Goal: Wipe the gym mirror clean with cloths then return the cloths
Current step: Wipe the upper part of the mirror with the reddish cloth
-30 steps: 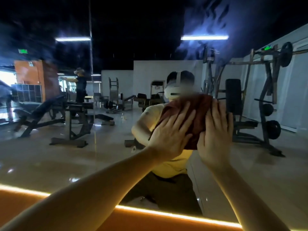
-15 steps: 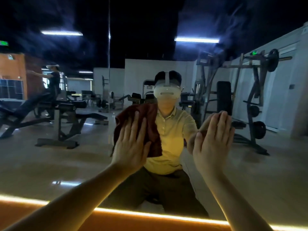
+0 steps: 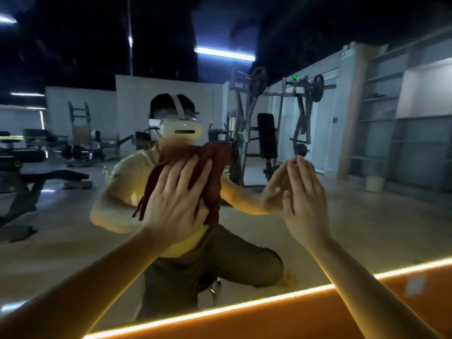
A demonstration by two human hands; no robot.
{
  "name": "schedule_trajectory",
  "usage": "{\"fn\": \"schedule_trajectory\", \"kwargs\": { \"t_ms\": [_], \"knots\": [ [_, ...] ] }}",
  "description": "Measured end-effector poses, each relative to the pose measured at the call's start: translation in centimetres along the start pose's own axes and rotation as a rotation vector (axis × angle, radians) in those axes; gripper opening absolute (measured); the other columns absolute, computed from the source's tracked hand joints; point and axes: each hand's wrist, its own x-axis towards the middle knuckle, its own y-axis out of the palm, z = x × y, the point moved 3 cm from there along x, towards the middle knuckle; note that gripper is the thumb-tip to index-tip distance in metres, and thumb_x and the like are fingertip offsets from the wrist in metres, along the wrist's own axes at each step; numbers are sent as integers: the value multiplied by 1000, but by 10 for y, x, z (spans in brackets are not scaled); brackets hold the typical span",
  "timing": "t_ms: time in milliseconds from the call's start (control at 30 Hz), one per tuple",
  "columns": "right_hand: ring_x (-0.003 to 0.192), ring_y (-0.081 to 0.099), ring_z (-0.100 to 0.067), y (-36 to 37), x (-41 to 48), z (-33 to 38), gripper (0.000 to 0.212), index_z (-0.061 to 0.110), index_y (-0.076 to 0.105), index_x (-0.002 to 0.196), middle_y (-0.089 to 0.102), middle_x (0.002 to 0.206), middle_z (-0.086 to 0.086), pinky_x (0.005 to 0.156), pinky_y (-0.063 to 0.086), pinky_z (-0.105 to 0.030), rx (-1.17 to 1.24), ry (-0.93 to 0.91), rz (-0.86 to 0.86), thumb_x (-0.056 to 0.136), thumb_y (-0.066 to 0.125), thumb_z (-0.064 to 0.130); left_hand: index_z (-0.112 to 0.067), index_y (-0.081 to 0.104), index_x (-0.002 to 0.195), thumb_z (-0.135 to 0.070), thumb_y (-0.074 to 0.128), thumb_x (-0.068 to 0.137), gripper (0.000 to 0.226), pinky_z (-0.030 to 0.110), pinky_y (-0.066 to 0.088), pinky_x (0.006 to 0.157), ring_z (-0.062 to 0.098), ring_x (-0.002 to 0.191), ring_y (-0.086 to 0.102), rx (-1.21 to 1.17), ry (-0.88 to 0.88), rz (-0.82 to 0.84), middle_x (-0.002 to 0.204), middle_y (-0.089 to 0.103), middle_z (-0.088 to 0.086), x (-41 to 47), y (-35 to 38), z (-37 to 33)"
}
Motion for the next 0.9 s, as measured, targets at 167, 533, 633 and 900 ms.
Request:
{"fn": "schedule_trajectory", "kwargs": {
  "t_ms": [167,533,633,900],
  "knots": [
    [160,19,-23,-25,-1,-52,60,13,28,164,20,173,-5,126,28,-50,-24,-46,12,106,44,16,-8,5,168,-51,32,105,81,48,4,127,42,157,15,-24,-39,75,173,-1,24,26,35,-77],
    [157,23,-32,-51,25,-179,60,12,32,163,20,172,-7,123,31,-56,58,-68,126,103,40,14,-3,5,166,-50,35,108,81,44,-6,128,37,157,12,-19,118,150,172,-1,24,115,105,-290],
    [156,27,-29,-64,31,-191,68,12,33,162,24,171,-3,124,30,-53,74,-99,184,97,47,-2,-6,16,166,-55,39,107,80,41,-10,128,31,156,15,19,200,221,173,13,19,126,111,-314],
    [153,30,-35,-80,96,-193,66,9,35,160,28,168,-15,123,29,-58,54,-100,7,95,45,22,-24,-2,168,-65,17,106,77,52,22,125,32,153,22,119,47,193,174,-17,1,94,46,-136]
  ]
}}
